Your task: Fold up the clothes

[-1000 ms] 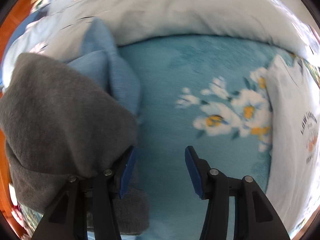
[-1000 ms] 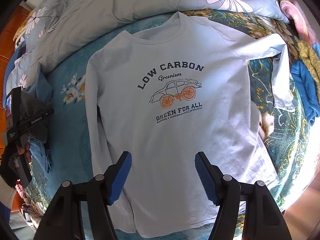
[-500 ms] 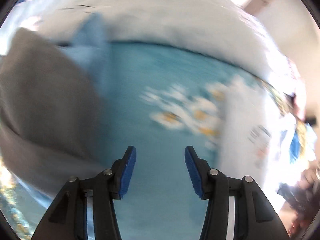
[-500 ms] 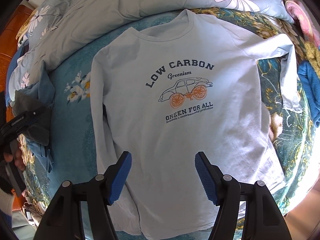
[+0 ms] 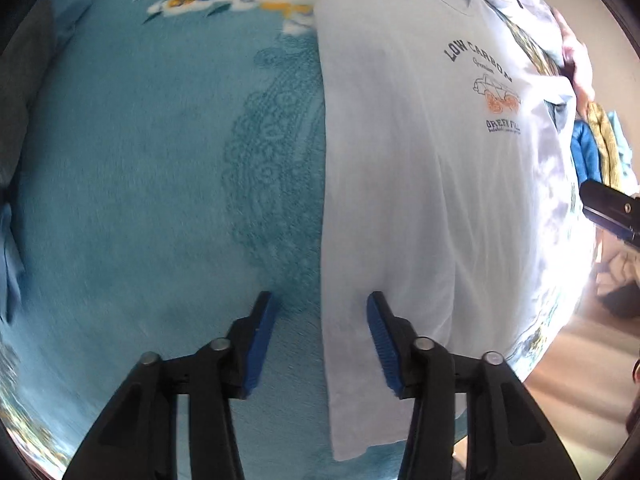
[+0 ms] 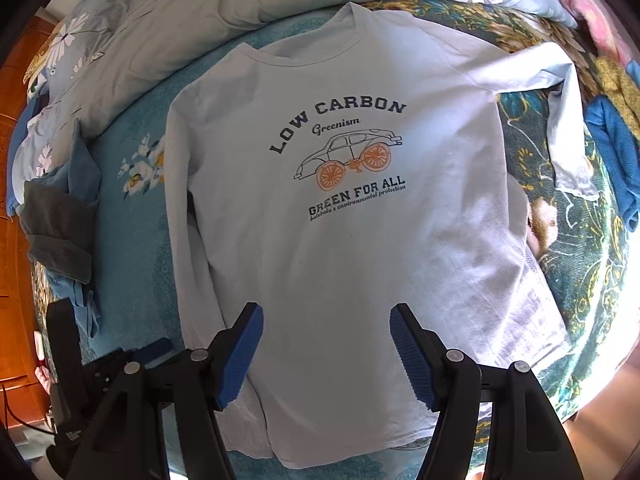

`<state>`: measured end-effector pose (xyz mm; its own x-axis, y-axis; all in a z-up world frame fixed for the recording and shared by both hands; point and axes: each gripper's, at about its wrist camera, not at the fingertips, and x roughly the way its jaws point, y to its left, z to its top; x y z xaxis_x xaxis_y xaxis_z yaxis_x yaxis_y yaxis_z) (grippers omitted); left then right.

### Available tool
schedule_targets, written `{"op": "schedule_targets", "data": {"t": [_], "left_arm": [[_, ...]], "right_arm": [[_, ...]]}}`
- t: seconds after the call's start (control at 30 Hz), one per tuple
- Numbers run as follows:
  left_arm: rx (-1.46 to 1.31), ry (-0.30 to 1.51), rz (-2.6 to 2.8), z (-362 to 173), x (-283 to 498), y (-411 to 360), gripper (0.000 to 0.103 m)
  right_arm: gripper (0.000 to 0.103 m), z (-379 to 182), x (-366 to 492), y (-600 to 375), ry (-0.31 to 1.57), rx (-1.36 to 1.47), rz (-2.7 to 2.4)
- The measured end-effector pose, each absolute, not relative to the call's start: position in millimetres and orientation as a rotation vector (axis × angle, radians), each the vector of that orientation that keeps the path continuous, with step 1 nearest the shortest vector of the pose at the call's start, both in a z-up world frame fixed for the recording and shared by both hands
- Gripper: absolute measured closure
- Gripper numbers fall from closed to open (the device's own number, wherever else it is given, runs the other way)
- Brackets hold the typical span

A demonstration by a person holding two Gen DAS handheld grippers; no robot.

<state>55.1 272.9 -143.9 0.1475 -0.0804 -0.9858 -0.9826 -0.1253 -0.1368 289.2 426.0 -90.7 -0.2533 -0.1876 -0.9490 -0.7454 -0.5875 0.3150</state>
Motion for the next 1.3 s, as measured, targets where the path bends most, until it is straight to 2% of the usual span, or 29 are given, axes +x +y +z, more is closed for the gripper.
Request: {"op": "schedule_targets", "data": {"t": [0.07, 0.17, 0.27, 0.5, 0.57, 0.77, 0.83, 0.93, 1.0, 1.03, 1.07, 1.3], "left_arm": [[-1.436, 1.105, 1.150, -143, 56, 273, 0.093], [-1.466, 1.043, 1.143, -136, 55, 274, 0.100], [-1.471, 1.002, 1.170, -124, 48, 278, 0.102], [-1.467, 1.054, 1.153, -124, 32, 278, 0.099], [-1.445, 1.102, 1.178, -129, 32, 275, 0.085], [-1.485, 1.109, 1.186, -144, 34, 261, 0.069], [-1.463, 1.126, 1.216, -144, 38, 259, 0.069], [-1.429, 1.152, 1.262, -145, 44, 257, 0.069], [-1.423, 1.150, 1.280, -144, 45, 256, 0.078], [-1.429, 1.140, 1.280, -144, 46, 255, 0.092], [-1.432, 1.133, 1.281, -143, 46, 256, 0.097], [-1.423, 1.070, 1.339, -113, 13, 256, 0.100]], "right_arm": [[0.034, -91, 292, 426, 1.140, -1.600, 1.890], [0.034, -92, 293, 425, 1.162, -1.592, 1.885], [0.034, -90, 294, 425, 1.178, -1.576, 1.888], [0.034, -89, 300, 425, 1.207, -1.547, 1.884], [0.034, -90, 302, 425, 1.214, -1.547, 1.881], [0.034, -96, 309, 423, 1.224, -1.552, 1.866], [0.034, -98, 312, 423, 1.229, -1.556, 1.860], [0.034, -102, 313, 422, 1.240, -1.561, 1.850], [0.034, -103, 314, 421, 1.249, -1.561, 1.849], [0.034, -103, 313, 421, 1.250, -1.561, 1.850], [0.034, -102, 312, 422, 1.251, -1.560, 1.853], [0.034, -96, 311, 426, 1.257, -1.537, 1.864]]}}
